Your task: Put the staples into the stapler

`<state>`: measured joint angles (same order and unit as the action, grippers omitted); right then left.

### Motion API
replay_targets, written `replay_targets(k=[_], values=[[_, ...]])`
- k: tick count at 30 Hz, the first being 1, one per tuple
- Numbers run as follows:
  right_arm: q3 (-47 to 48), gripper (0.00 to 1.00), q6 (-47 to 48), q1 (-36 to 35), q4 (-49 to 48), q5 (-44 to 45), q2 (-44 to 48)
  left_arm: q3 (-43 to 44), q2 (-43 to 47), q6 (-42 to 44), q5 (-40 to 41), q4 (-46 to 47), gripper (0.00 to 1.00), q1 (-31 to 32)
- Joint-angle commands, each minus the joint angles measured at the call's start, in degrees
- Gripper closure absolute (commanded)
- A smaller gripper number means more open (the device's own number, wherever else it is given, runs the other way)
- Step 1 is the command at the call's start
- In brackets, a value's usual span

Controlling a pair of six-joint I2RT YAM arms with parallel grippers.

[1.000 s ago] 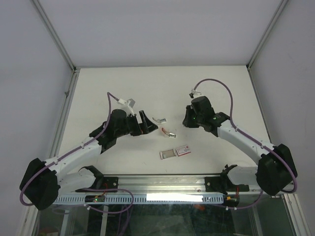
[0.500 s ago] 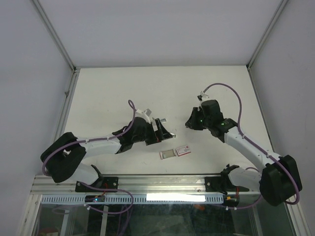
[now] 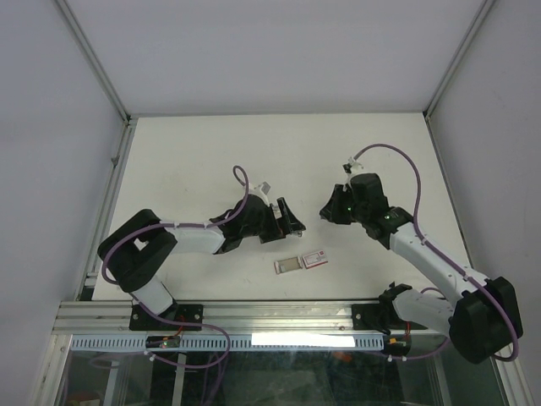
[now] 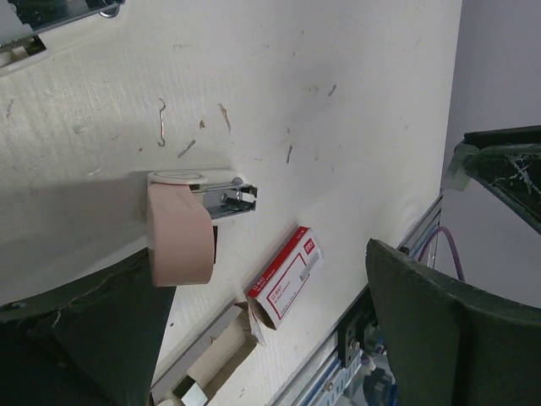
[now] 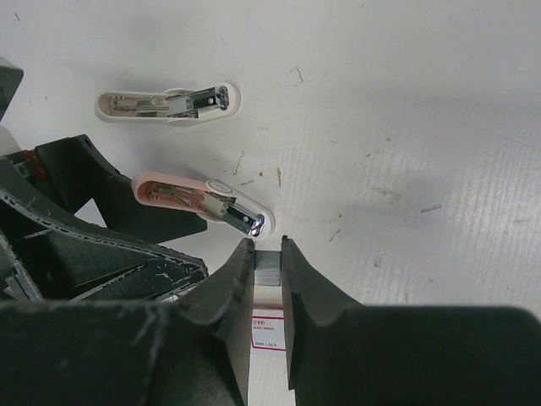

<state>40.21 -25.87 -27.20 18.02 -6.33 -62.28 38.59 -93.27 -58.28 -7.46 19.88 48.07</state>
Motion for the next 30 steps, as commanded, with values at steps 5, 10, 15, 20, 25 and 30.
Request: replay_targets(k=[5,10,15,20,25,30], values=[[-0.7,0.82,-0.8,0.7,-2.5,-0.3,3.3,4.3,-3.1,2.2,1.2,2.9,0.06,0.9],[-1.2,0.82,-0.6,0.8,-2.4,-0.9,3.2,7.2,-5.7,4.7,1.4,3.8,0.06,0.8],[-2.1,0.81,-0.5,0.8,-3.3,-2.0,3.3,9.6,-6.7,8.2,2.8,3.0,0.06,0.8],[-2.8,0.82,0.2,0.2,-6.2,-5.1,1.9,8.6,-2.3,11.4,6.1,-1.9,0.04,-0.4],[-0.4,0.82,1.9,-5.3,-7.2,-1.3,-2.3,5.3,8.5,14.2,3.9,-6.0,0.03,-5.7],[2.7,0.82,5.6,-11.1,-8.0,4.9,-8.0,8.0,18.9,20.7,-1.7,-16.6,0.01,-12.5]])
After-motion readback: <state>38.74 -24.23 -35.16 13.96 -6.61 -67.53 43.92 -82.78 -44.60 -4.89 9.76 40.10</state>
